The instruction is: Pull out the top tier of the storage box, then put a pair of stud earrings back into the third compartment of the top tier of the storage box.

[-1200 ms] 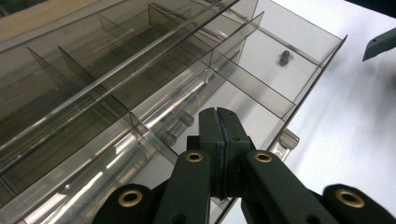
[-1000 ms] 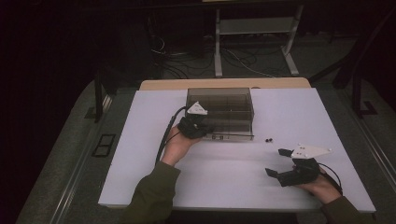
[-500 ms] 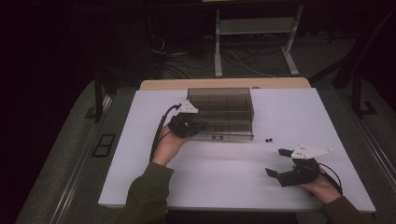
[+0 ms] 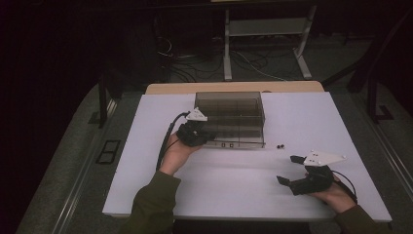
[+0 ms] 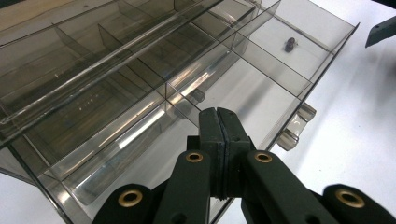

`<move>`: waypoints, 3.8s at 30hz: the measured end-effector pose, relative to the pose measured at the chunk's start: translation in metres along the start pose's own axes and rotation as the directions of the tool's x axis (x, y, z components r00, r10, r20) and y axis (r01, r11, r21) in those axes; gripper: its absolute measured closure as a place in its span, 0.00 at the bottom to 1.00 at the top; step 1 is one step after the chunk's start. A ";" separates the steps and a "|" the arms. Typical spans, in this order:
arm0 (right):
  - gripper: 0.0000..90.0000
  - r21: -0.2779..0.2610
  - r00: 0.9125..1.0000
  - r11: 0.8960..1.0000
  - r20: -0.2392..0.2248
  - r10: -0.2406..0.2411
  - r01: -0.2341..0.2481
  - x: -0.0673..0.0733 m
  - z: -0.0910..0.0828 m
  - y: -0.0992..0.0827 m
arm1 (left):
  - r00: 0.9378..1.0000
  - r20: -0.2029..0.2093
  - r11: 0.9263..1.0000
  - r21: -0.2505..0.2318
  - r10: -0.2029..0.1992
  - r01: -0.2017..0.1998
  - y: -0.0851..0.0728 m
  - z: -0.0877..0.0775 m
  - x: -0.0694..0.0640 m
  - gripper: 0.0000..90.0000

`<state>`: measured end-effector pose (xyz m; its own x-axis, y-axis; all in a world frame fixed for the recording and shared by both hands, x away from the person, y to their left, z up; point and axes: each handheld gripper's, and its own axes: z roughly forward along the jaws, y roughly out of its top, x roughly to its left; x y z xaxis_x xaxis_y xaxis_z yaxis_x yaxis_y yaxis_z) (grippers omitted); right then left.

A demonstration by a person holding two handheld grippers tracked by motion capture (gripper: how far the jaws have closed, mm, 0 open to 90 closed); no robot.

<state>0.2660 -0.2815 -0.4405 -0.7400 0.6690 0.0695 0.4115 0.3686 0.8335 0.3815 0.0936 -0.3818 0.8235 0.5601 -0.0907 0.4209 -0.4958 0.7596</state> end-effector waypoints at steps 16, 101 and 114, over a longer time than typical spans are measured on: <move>0.10 0.002 1.000 1.000 0.000 -0.001 0.001 0.000 0.001 0.000 | 1.000 0.022 1.000 0.009 0.013 -0.014 0.000 0.000 -0.007 0.99; 0.10 0.020 0.999 0.999 0.018 0.035 -0.036 -0.007 -0.001 0.005 | 0.998 0.013 0.991 -0.120 -0.063 0.064 -0.113 -0.049 -0.029 0.00; 0.10 0.064 0.998 0.996 0.009 0.068 -0.069 -0.020 0.003 0.018 | 0.999 0.001 0.992 -0.114 -0.052 0.052 -0.117 -0.042 -0.033 0.02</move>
<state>0.2900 -0.2864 -0.4284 -0.7052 0.6985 0.1211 0.4947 0.3625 0.7899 0.2891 0.1609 -0.4411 0.8006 0.5848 -0.1307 0.4170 -0.3870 0.8224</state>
